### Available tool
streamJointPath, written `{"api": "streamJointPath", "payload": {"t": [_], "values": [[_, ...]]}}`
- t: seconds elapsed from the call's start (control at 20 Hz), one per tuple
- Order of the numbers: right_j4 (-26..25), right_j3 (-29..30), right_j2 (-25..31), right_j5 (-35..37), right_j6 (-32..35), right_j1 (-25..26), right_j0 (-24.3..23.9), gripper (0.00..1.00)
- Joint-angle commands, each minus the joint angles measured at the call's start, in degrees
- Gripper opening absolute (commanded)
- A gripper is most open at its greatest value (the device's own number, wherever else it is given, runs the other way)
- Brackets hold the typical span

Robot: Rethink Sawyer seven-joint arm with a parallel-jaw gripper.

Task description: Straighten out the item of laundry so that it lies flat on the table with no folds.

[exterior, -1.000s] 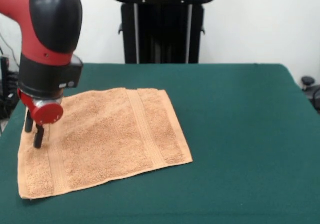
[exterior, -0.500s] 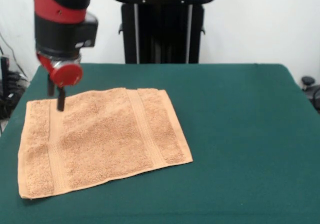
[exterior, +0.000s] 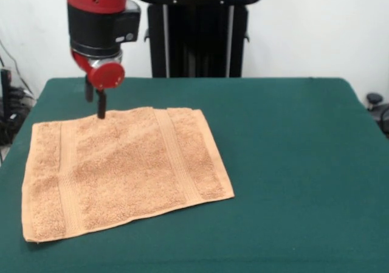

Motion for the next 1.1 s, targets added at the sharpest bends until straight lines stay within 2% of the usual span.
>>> {"api": "streamJointPath", "payload": {"t": [0.05, 0.55, 0.75, 1.1], "values": [[3.9, 12.0, 8.2, -3.6, 11.1, 2.3, 1.1, 1.0], [8.1, 19.9, 8.5, -8.3, 15.0, 1.8, 3.2, 1.0], [9.8, 23.1, 10.8, -12.9, 16.0, 1.7, 2.4, 1.0], [11.4, 24.2, 16.4, -22.3, 16.8, 6.0, -0.6, 1.0]]}}
